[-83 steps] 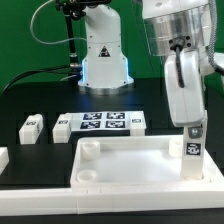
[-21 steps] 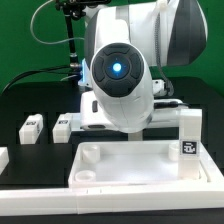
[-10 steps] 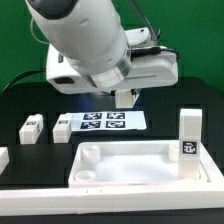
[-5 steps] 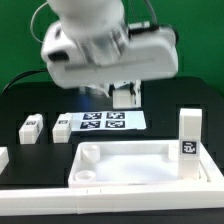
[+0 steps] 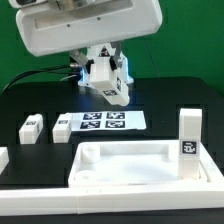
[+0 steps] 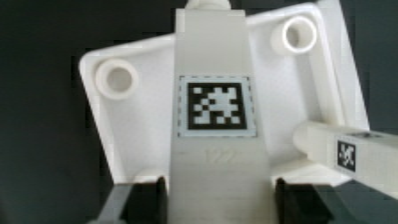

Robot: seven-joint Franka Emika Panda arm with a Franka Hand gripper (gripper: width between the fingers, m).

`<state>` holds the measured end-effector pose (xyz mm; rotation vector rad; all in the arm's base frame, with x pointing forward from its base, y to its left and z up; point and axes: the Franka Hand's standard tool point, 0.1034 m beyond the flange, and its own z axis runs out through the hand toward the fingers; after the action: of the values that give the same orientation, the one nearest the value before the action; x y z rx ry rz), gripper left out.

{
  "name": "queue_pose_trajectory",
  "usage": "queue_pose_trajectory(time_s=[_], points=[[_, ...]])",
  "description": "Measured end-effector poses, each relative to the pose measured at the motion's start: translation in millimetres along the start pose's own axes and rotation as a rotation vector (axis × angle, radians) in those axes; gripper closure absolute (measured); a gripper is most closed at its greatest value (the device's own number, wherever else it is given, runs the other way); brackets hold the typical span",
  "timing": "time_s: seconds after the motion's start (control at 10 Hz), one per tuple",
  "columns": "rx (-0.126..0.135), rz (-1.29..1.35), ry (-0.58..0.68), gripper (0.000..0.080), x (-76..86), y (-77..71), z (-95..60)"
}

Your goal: Assemble desk

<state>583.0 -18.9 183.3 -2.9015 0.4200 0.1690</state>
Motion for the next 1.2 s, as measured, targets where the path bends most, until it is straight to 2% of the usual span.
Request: queue_pose_trajectory(time_s=[0.1,0.2,0.3,0.4,0.5,0.8,0.9,1.0,1.1,1.2], points=[[-0.008,-0.005,0.099,0.0512,7.0,-0.1,1.7],[-0.033,-0.028,0.189,0.0512,9.5,1.0,8.0],[-0.052,-0.060,0.256,0.0512,19.3,-0.2,-1.8],[-0.054,-0.071,0.358,0.0512,33.7,-0.6,-13.8],[-0.057,-0.073,0.410,0.0512,32.5,0.0,-8.9],[-0.069,-0.087,0.597,0.0512,35.2,2.1,-7.0],[-0.082,-0.098,0.711,0.0512,39.7,4.6,-5.4],[-0.096,-0.111,0.767,0.0512,40.0,6.8,3.9],[-0.103,-0.116,0.763,0.0512,41.1,8.9,6.5],[-0.104,-0.116,0.772,0.0512,44.5,9.9,1.3]])
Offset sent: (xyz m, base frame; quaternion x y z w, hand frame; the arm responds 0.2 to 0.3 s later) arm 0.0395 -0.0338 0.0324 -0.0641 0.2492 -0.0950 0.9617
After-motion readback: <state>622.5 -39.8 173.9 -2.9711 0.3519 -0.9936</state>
